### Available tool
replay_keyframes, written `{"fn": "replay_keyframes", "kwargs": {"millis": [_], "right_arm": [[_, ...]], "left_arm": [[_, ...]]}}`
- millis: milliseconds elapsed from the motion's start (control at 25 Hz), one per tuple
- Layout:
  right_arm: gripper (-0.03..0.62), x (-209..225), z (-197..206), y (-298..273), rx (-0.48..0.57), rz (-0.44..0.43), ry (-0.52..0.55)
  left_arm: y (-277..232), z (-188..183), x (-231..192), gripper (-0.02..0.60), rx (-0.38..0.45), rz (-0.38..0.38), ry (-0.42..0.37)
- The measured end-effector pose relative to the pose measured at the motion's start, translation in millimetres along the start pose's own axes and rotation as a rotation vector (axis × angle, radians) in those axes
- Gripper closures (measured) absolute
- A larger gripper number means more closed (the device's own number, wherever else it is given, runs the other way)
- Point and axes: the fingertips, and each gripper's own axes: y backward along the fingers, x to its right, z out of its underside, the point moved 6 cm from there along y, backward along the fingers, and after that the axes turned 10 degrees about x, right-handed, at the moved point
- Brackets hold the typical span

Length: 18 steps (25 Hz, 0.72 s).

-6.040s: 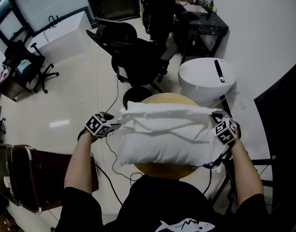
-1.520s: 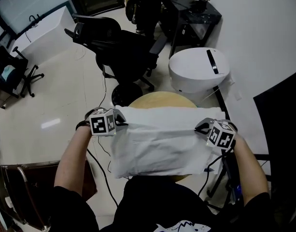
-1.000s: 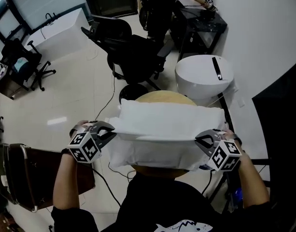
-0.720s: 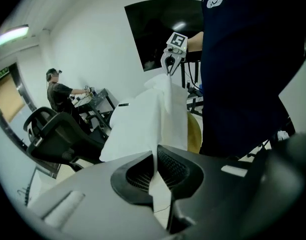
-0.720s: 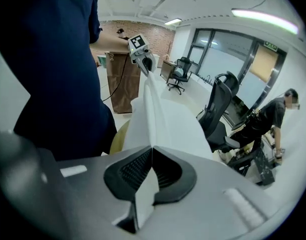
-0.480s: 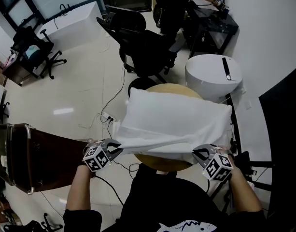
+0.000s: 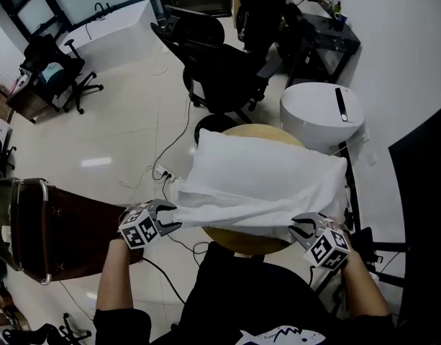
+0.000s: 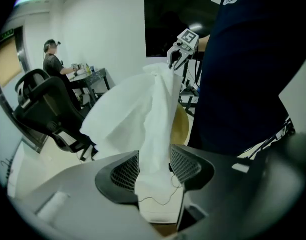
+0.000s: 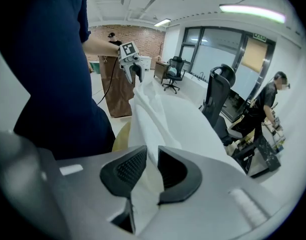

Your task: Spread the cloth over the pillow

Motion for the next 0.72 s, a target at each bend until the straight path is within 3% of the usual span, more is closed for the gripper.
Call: {"fn": "replay_keyframes", "kwargs": {"millis": [160,320,440,560,720], "right_arm": [[0.505,11,-9,18,0.030,0.027,-0.002],[0.505,29,-20,27,0.061,0.082,-0.005],[0.505,38,-29,28,0.088,0.109,-0.018],[0.505,46,-33,26,0.089,0.119,-0.015],[0.497,56,-38,14,0.074,0.089,-0.007]], "left_arm": [[20,-31,-33,0.400,-0.072,-0.098,-0.222],[-4,-39,-47,0.400,-0.218,0.032,-0.399],[-26,-35,-48,0.403,-0.283,0.126,-0.453],[-39,-27,-48,0.426,-0.336,0.191,-0.458],[-37,-26,-51,0.572,-0.358,0.190,-0.481]]}}
